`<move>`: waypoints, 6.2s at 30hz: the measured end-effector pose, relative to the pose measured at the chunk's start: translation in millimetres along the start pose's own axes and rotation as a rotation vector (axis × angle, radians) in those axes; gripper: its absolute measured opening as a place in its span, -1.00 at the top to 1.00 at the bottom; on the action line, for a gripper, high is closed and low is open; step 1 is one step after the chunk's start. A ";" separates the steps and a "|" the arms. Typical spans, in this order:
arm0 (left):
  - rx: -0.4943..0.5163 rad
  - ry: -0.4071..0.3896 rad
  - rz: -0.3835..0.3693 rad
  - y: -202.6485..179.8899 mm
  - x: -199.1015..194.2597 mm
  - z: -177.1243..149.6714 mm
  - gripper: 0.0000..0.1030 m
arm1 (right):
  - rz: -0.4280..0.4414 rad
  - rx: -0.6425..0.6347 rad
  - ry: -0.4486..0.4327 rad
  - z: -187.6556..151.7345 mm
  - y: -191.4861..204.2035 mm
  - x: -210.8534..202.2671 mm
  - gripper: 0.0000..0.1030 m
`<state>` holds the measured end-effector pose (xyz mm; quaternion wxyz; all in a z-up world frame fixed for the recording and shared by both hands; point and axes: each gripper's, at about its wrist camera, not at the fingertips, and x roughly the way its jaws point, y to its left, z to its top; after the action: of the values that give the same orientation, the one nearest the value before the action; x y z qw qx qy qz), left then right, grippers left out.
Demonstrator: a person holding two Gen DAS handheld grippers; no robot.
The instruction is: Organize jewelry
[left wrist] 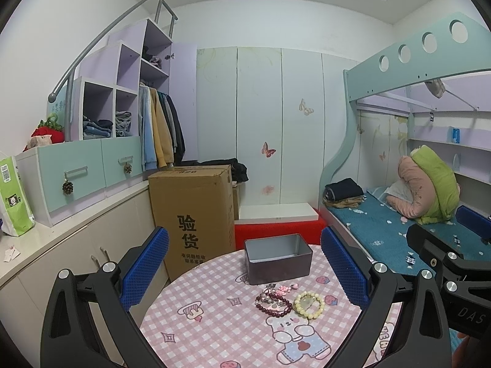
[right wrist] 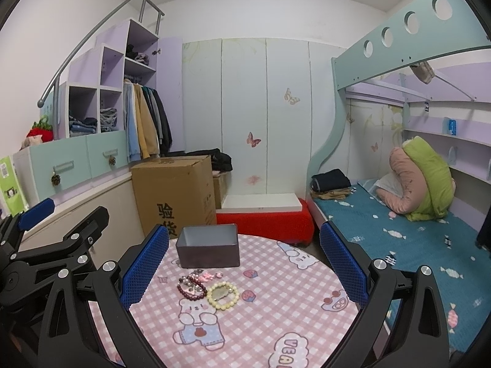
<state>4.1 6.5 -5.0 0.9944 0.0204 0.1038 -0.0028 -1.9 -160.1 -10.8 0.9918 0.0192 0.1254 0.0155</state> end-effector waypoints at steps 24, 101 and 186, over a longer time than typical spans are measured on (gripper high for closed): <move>-0.259 0.594 -0.113 54.0 193.1 -96.8 -0.86 | 0.022 0.061 0.303 -60.1 -49.1 128.6 -0.86; -0.052 0.454 -0.432 38.7 151.2 -79.8 0.88 | 0.157 -0.096 0.630 -120.8 -22.9 245.6 -0.42; -0.056 0.632 -0.386 6.8 332.7 -57.7 0.15 | 0.254 -0.022 0.619 -40.6 18.1 357.5 0.76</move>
<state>317.8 15.3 -129.9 0.8947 -0.0271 0.4075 -0.1809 333.6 -128.0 -138.1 0.8968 0.0184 0.4173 0.1457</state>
